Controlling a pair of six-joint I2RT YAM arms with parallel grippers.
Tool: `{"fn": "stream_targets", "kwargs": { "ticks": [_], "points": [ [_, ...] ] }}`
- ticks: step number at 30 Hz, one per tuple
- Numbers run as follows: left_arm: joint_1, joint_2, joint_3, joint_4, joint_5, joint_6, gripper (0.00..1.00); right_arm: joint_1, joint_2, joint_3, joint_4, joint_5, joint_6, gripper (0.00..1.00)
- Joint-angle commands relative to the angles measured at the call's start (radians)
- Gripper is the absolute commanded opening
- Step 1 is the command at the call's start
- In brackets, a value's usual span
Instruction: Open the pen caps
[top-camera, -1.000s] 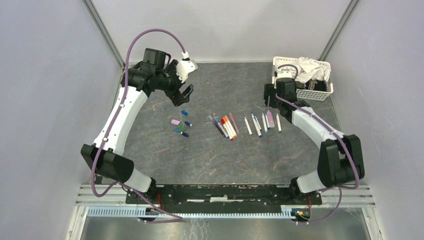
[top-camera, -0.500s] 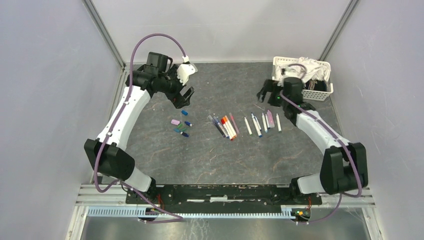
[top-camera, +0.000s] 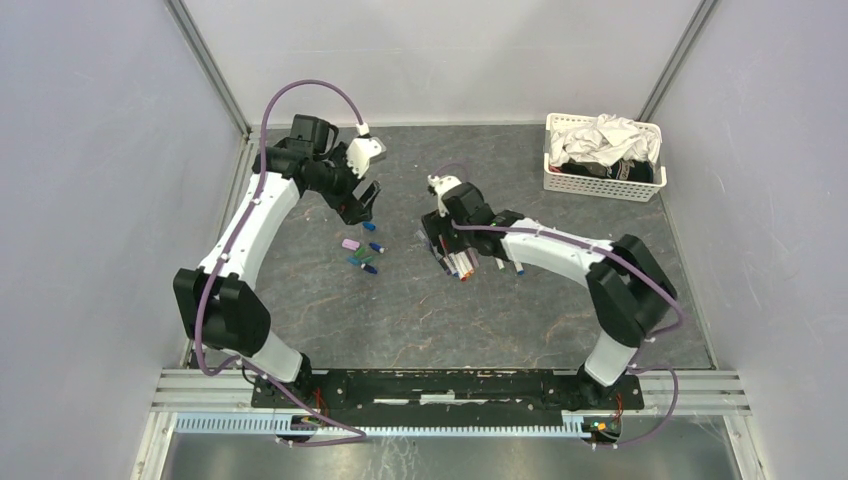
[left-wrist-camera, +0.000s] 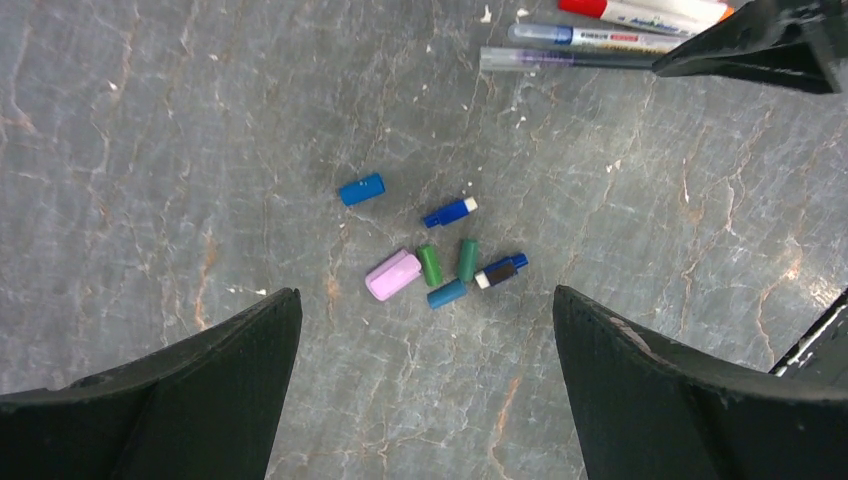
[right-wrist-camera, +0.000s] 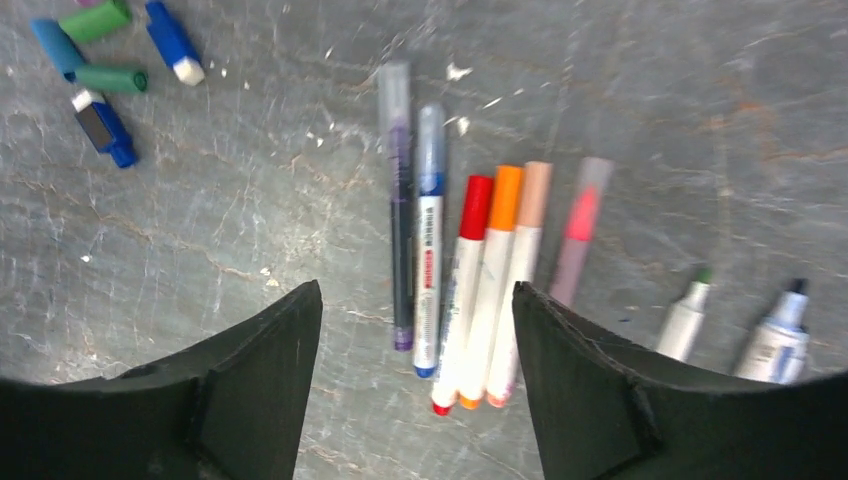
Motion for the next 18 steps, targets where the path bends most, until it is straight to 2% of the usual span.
{"fn": "stream_targets", "kwargs": {
  "ticks": [1,3,8,13,18],
  "points": [
    [0.01,0.008,-0.018,-0.002,0.038,-0.024,1.0,0.027,0.085,0.077,-0.017,-0.025,-0.025,0.67],
    [0.011,0.001,-0.026,-0.01,0.043,-0.025,1.0,0.044,0.132,0.122,-0.03,-0.048,-0.035,0.54],
    [0.011,-0.028,-0.033,-0.04,0.056,-0.03,1.0,0.1,0.206,0.223,-0.092,0.028,-0.067,0.52],
    [0.011,-0.043,-0.052,-0.065,0.055,-0.009,1.0,0.078,0.17,0.199,-0.113,0.109,-0.033,0.49],
    [0.011,-0.036,-0.06,-0.062,0.039,0.014,1.0,-0.014,0.123,0.118,-0.106,0.105,-0.018,0.35]
  ]
}}
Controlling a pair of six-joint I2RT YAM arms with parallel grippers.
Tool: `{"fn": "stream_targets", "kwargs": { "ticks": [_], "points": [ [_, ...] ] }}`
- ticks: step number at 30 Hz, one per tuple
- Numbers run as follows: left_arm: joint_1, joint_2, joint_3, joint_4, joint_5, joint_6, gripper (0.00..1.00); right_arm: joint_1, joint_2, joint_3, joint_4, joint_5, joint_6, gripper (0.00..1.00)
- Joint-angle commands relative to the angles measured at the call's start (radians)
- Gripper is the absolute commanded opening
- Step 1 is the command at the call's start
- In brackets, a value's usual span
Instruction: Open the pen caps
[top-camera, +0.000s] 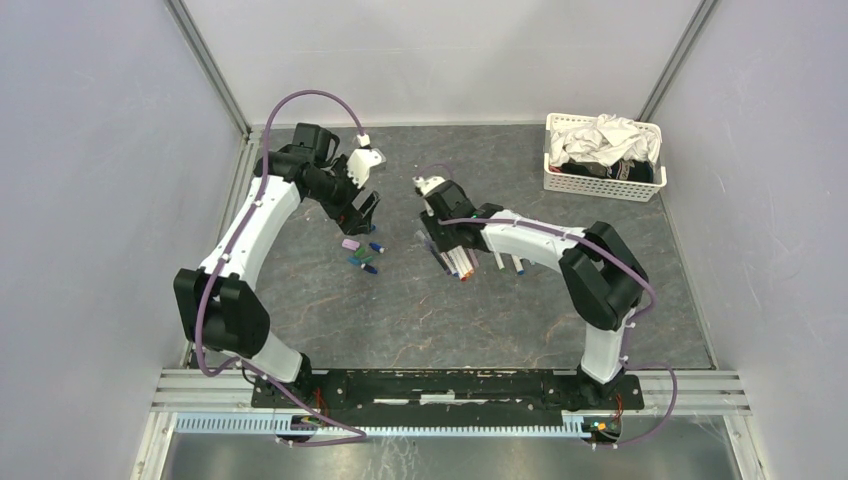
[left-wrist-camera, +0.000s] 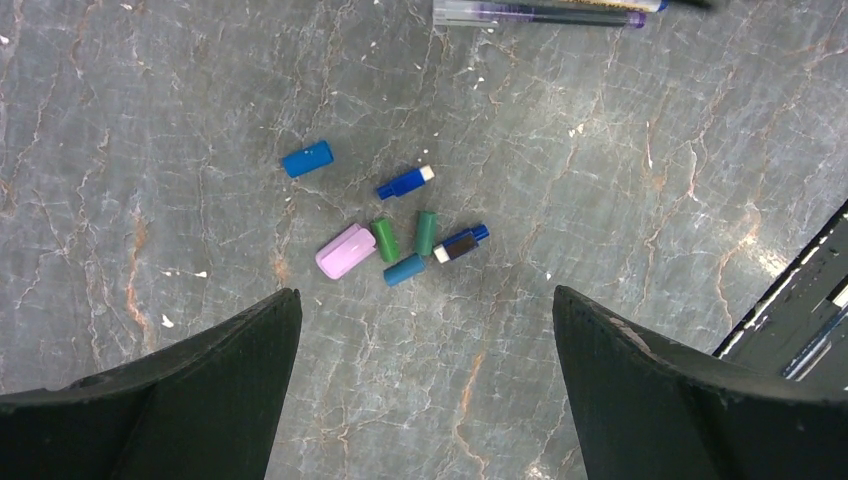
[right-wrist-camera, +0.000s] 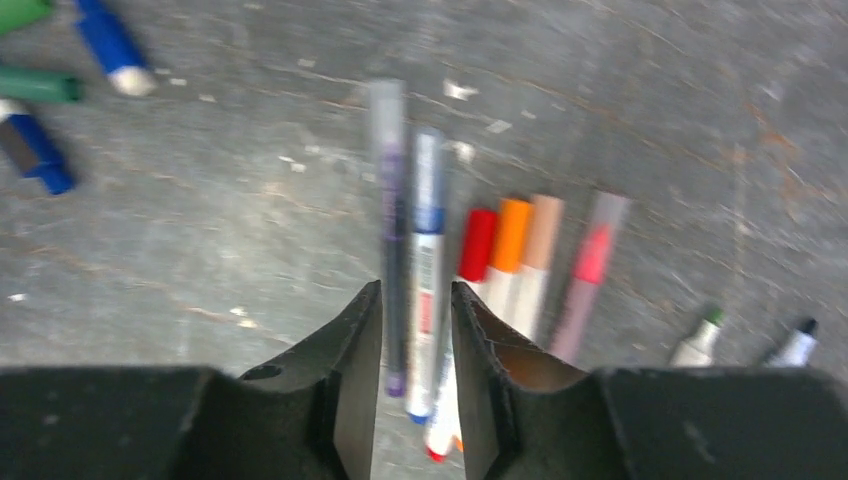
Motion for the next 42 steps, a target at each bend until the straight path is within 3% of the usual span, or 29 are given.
{"fn": "stream_targets", "kwargs": {
  "ticks": [1,13,37,38,42],
  "points": [
    [0.001,-0.025,0.0,-0.007,0.016,0.016,1.0,-0.103,-0.093,-0.08,-0.003,0.048,0.022,0.34],
    [0.0,-0.005,0.008,-0.01,0.037,0.049,1.0,-0.17,-0.074,-0.133,0.021,0.025,-0.007,0.28],
    [0.0,0.005,0.045,-0.066,0.048,0.091,1.0,-0.184,-0.028,-0.273,0.103,0.006,0.006,0.23],
    [-0.001,0.006,0.046,-0.077,0.053,0.103,1.0,-0.184,-0.034,-0.287,0.11,0.006,0.006,0.21],
    [-0.006,0.002,0.02,-0.097,0.09,0.167,1.0,-0.193,-0.073,-0.274,0.093,-0.023,-0.016,0.0]
  ]
}}
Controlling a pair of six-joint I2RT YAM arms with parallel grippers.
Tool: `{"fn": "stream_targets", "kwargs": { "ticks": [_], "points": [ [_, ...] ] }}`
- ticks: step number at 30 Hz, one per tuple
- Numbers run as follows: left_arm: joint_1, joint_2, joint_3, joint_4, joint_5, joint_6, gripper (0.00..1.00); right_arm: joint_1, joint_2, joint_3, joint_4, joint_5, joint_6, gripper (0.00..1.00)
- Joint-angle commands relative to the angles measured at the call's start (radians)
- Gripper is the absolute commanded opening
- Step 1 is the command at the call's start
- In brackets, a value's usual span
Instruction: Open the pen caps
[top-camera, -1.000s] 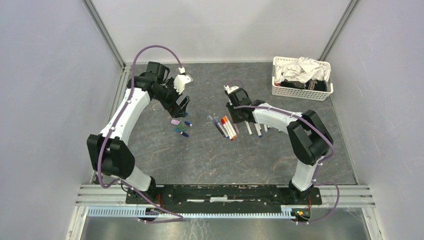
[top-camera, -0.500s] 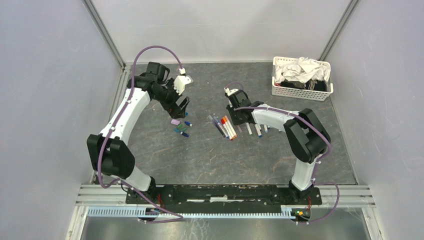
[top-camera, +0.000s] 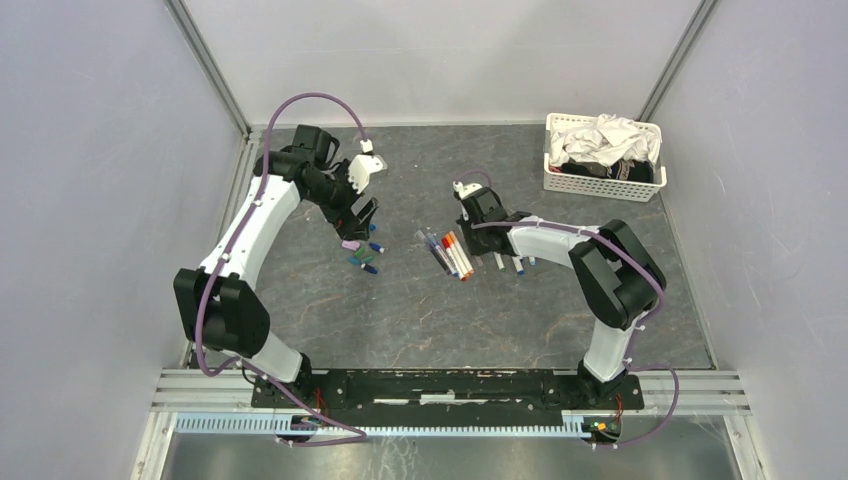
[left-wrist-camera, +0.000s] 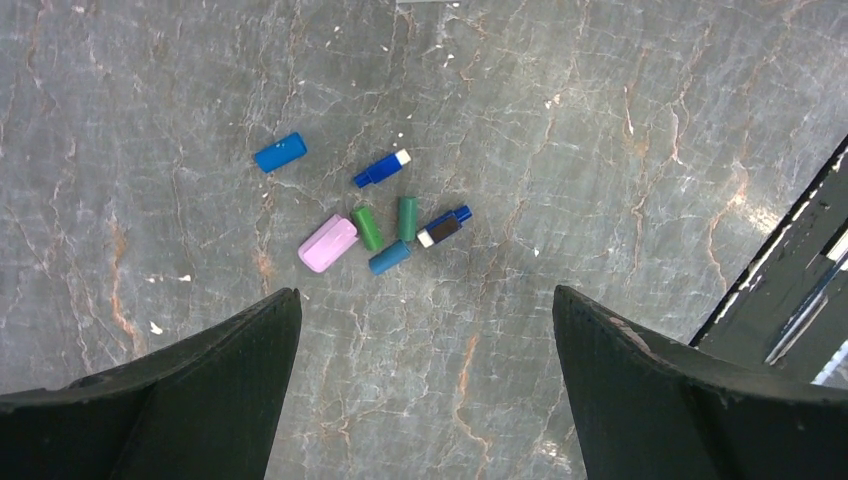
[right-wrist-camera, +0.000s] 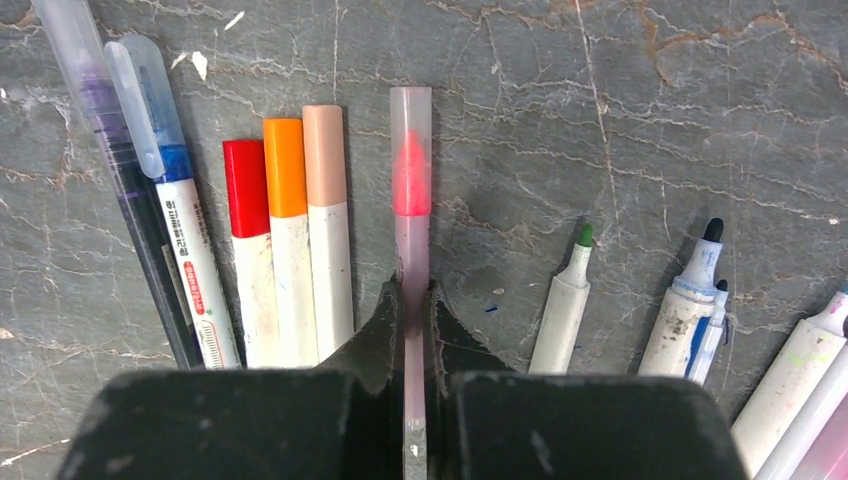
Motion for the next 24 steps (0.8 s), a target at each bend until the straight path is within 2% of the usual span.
{"fn": "stream_targets", "kwargs": {
  "ticks": [1,5,9,13,18,24],
  "points": [
    [-0.007,-0.006,0.006,-0.031,0.082,0.109,1.0,-0.017,-0.028,-0.004,-0.045,-0.043,-0.024,0.0],
    [-0.022,-0.042,-0.017,-0.032,0.138,0.179,1.0,-0.029,-0.111,0.139,-0.145,-0.133,-0.07,0.0],
    [-0.058,-0.067,0.0,-0.066,0.167,0.256,1.0,-0.029,-0.153,0.258,-0.254,-0.377,-0.099,0.0],
    [-0.088,-0.091,-0.023,-0.067,0.212,0.336,1.0,-0.011,-0.158,0.269,-0.277,-0.68,-0.079,0.0],
    [-0.131,-0.12,-0.073,-0.051,0.223,0.421,0.99,0.071,-0.138,0.27,-0.267,-0.891,-0.078,0.0],
    [-0.214,-0.149,-0.133,-0.066,0.174,0.489,0.82,0.111,-0.077,0.286,-0.201,-1.032,-0.017,0.0]
  ]
}}
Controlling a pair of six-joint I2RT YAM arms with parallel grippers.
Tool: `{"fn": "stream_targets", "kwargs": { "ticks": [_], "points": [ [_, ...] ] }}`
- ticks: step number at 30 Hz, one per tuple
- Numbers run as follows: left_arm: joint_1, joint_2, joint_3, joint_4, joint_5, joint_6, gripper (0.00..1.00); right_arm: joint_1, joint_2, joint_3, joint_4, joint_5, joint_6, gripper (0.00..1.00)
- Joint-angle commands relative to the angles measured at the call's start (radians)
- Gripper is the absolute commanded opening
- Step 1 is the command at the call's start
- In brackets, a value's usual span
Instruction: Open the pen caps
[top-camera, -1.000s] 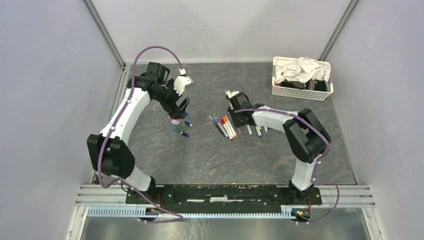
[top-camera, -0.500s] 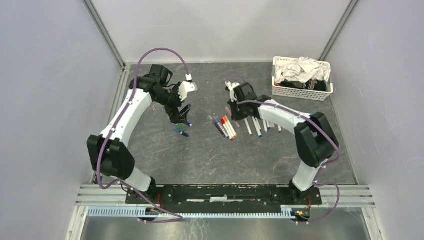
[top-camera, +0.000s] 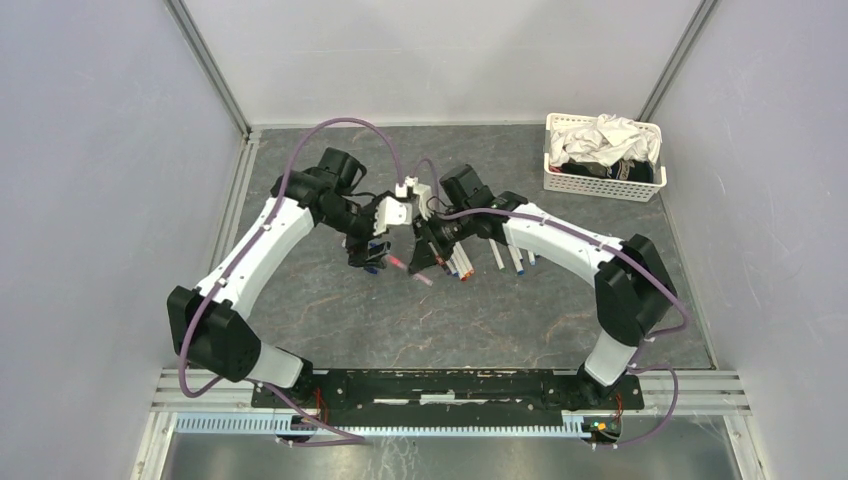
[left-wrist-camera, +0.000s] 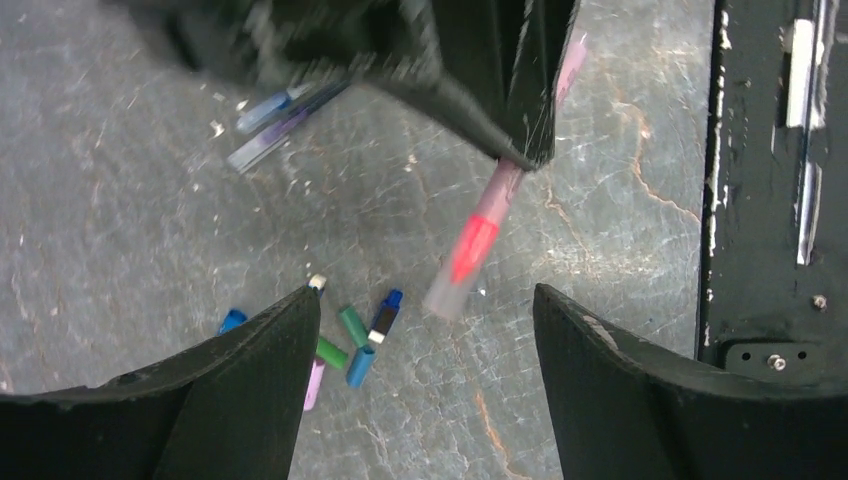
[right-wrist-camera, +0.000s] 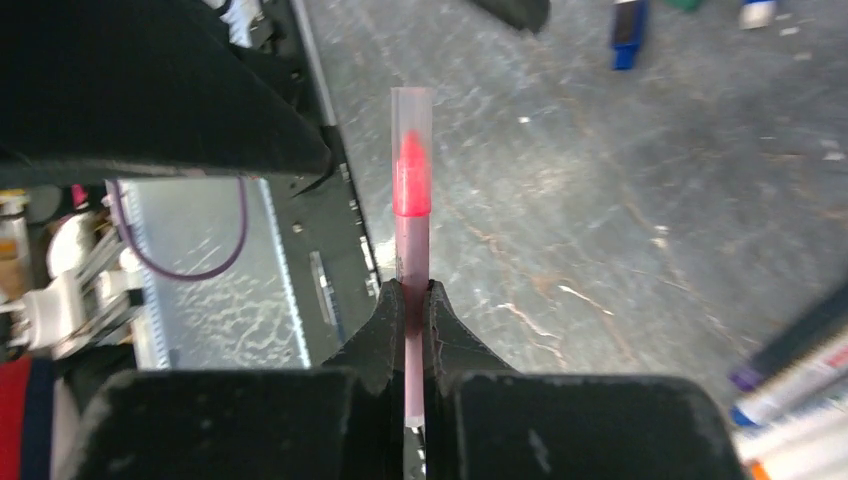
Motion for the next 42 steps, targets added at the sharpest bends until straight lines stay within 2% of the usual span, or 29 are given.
{"fn": "stream_targets", "kwargs": {
  "ticks": [1,8,15,21,22,23,24,27,32,33,34,37,40,42],
  "points": [
    [-0.054,-0.041,-0.035,-0.016,-0.01,0.11,0.78,0.006,0.041,0.032,0.045,-0.166,0.045,0.0],
    [-0.078,-0.054,-0.082,-0.05,-0.043,0.167,0.48,0.012,0.069,0.046,0.076,-0.214,0.081,0.0],
    [-0.089,-0.058,-0.098,-0.074,-0.036,0.193,0.4,0.011,0.09,0.047,0.096,-0.238,0.1,0.0],
    [-0.1,-0.058,-0.103,-0.076,-0.048,0.194,0.18,0.012,0.096,0.045,0.121,-0.253,0.112,0.0],
    [-0.1,-0.056,-0.102,-0.079,-0.05,0.196,0.12,0.012,0.095,0.042,0.129,-0.252,0.117,0.0],
    [-0.1,-0.055,-0.099,-0.081,-0.054,0.195,0.04,0.013,0.097,0.038,0.135,-0.245,0.123,0.08],
    [-0.1,-0.056,-0.096,-0.082,-0.056,0.194,0.03,0.013,0.099,0.035,0.139,-0.236,0.126,0.17],
    [-0.1,-0.058,-0.081,-0.084,-0.057,0.192,0.02,0.021,0.114,0.034,0.15,-0.231,0.132,0.34],
    [-0.1,-0.055,-0.06,-0.096,-0.069,0.203,0.02,0.032,0.156,0.048,0.153,-0.252,0.13,0.4],
    [-0.1,-0.053,-0.057,-0.099,-0.071,0.206,0.02,0.032,0.16,0.047,0.153,-0.259,0.126,0.39],
    [-0.1,-0.05,-0.053,-0.105,-0.075,0.209,0.02,0.031,0.16,0.045,0.151,-0.266,0.119,0.32],
    [-0.1,-0.047,-0.045,-0.125,-0.1,0.227,0.02,0.029,0.144,0.028,0.116,-0.263,0.073,0.0],
    [-0.074,-0.044,-0.055,-0.127,-0.173,0.272,0.02,0.006,0.088,-0.064,0.122,-0.232,0.056,0.0],
    [-0.018,-0.031,-0.05,-0.133,-0.2,0.319,0.02,-0.013,0.047,-0.132,0.124,-0.216,0.046,0.0]
  ]
}}
